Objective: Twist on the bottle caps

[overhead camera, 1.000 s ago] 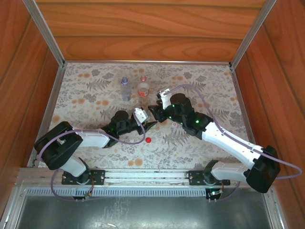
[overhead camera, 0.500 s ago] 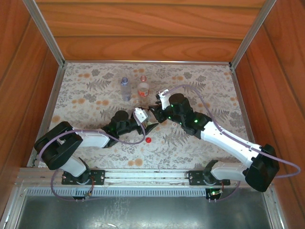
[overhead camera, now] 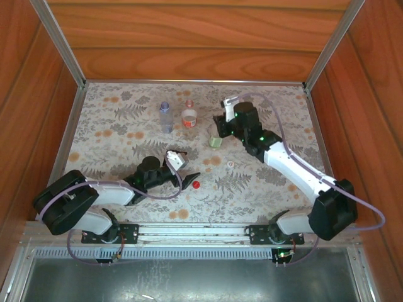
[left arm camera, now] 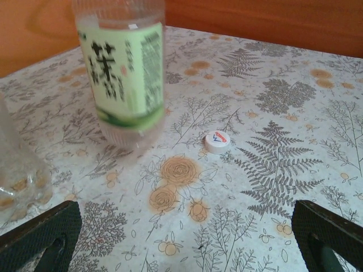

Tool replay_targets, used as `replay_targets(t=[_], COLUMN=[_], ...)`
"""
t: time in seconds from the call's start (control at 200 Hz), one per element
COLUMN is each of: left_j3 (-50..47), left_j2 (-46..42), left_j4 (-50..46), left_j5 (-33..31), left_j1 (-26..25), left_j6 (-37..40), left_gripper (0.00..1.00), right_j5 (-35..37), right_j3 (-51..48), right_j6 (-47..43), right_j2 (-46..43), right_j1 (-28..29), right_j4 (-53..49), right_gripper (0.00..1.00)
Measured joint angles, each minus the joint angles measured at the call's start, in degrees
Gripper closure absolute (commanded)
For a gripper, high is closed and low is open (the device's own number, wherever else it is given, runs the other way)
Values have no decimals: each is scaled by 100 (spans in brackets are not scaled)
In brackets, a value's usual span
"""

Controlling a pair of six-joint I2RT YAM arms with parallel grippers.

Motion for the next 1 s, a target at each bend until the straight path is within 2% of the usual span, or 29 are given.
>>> replay_targets(t=[0.2,0.525,0.695,0.885,0.95,1.0], left_j3=[-61,-83,-184,-210,-210,-210], left_j2=[-96,-214,-354,-367,-365,-365], left_j4=[0,4,4,7,7,7], left_j5=[-129,-247,-273,-326,-337,-339], left_j1=[2,4,4,4,4,4], left_j6=[-28,-28,-28,-28,-28,-28], left_gripper=[0,0,0,0,0,0], right_j5=[-2,-398,-531,-645,-678,-706], right_j3=[748,1812,2400,2715,2765,2776], right_j6=[-249,-509,-610,-697,-721,-734], right_j2=[872,2277,2850,3091,3126,3132], right_j1=[-852,-1790,-2094,-2216,-2229,-2229], right_j4=[81,109,94,33,15,9], right_gripper=[63,63,63,60,56,49])
